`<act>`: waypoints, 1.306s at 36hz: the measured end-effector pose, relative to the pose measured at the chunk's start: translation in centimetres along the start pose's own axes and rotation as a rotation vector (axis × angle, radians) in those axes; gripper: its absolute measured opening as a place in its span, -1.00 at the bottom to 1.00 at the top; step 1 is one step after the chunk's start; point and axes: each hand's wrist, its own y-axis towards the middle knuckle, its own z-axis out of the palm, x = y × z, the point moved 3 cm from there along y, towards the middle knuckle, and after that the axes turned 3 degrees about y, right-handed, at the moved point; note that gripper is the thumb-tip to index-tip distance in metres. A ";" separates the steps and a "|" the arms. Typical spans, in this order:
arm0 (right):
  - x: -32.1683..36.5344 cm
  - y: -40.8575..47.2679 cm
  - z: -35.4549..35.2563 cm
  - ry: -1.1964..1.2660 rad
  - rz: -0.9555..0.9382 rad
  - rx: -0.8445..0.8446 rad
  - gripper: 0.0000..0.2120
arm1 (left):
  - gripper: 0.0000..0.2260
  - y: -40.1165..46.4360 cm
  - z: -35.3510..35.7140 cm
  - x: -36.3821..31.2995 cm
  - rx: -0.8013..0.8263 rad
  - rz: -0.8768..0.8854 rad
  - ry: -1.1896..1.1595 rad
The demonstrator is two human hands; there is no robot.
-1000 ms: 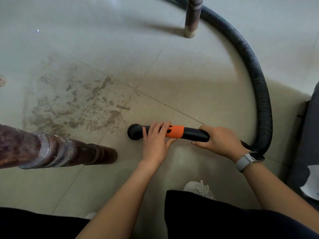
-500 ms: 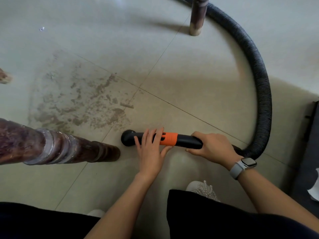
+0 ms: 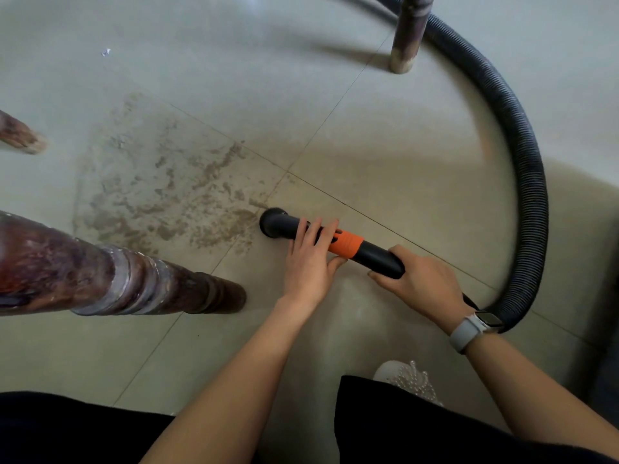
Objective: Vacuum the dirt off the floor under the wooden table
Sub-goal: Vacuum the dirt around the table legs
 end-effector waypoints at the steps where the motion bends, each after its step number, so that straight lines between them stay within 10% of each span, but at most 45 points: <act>1: 0.1 0.0 0.1 0.007 -0.004 0.023 -0.65 | -0.41 -0.3 0.1 0.2 0.001 -0.007 -0.014; 47: 1.1 3.8 0.2 0.105 0.170 -0.137 -0.66 | -0.44 7.0 -0.7 -1.1 0.200 0.020 -0.061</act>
